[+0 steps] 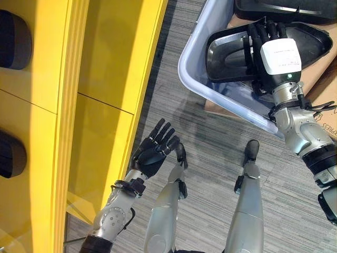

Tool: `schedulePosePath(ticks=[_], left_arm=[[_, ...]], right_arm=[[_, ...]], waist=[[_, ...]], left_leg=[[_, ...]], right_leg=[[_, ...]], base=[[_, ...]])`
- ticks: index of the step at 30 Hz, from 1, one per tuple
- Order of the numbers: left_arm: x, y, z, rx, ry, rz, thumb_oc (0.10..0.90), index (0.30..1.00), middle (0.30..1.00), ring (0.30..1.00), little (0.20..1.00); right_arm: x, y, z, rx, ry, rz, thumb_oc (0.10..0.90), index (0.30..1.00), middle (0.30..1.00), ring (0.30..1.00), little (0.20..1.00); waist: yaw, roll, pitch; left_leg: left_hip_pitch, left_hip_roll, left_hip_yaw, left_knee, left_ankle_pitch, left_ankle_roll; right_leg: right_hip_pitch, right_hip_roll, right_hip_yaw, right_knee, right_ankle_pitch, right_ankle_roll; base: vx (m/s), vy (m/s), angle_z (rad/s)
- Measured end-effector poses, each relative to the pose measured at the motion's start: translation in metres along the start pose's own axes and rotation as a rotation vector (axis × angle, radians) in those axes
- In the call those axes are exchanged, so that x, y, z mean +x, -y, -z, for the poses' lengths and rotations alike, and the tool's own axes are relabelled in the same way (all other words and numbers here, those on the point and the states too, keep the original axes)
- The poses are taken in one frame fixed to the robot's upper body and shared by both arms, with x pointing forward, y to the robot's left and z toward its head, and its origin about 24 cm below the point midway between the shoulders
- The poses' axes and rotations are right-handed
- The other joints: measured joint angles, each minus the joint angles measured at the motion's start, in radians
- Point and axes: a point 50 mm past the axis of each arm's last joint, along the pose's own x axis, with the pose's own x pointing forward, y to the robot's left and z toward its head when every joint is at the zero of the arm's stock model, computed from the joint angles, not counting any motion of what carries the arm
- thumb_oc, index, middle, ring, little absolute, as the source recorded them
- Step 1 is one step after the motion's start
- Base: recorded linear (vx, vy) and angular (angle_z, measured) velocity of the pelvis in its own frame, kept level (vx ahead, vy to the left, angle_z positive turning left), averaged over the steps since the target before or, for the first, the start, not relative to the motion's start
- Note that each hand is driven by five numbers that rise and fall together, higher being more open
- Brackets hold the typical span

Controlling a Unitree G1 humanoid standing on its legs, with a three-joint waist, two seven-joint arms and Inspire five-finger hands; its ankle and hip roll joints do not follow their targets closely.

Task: Move parts from the plastic box to the shelf.

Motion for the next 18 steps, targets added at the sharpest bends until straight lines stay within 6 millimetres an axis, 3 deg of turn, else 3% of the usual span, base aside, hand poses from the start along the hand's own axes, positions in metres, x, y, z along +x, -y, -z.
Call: schedulePosePath(ticks=[7, 8, 11, 18], left_arm=[[0.001, 0.003, 0.004, -0.003, -0.012, 0.026, 0.9, 1.0, 1.0, 1.0, 1.0], [0.002, 0.004, 0.003, -0.001, -0.001, 0.032, 0.9, 1.0, 1.0, 1.0, 1.0], [0.004, 0.006, 0.001, 0.003, 0.005, 0.041, 0.9, 1.0, 1.0, 1.0, 1.0], [0.006, 0.007, -0.001, 0.003, 0.011, 0.049, 0.9, 1.0, 1.0, 1.0, 1.0]], right_arm=[[-0.009, -0.001, 0.008, 0.023, -0.02, 0.125, 0.9, 1.0, 1.0, 1.0, 1.0], [-0.011, 0.003, 0.006, 0.035, -0.014, 0.155, 0.4, 0.3, 0.3, 0.3, 0.3], [-0.019, 0.007, 0.004, 0.062, -0.008, 0.207, 0.4, 0.3, 0.3, 0.3, 0.3], [-0.013, 0.01, 0.0, 0.064, -0.003, 0.218, 0.4, 0.3, 0.3, 0.3, 0.3]], waist=[[-0.003, 0.001, 0.0], [-0.007, 0.001, -0.001], [-0.012, 0.001, -0.001], [-0.024, 0.002, -0.001]], left_leg=[[-0.023, -0.001, 0.003, 0.002, 0.0, 0.0], [-0.029, -0.001, 0.003, 0.001, 0.0, 0.0], [-0.028, -0.001, 0.005, 0.001, 0.0, 0.0], [-0.026, -0.001, 0.004, 0.01, 0.001, 0.0]], right_leg=[[-0.027, -0.001, 0.003, 0.006, 0.0, 0.001], [-0.035, 0.0, 0.004, 0.007, 0.0, 0.001], [-0.035, -0.001, 0.004, 0.008, 0.0, 0.001], [-0.032, -0.001, 0.005, 0.017, 0.001, 0.0]], base=[[0.0, 0.029, -0.01], [-0.01, 0.041, -0.01], [-0.01, 0.01, 0.0], [0.0, 0.0, 0.0]])
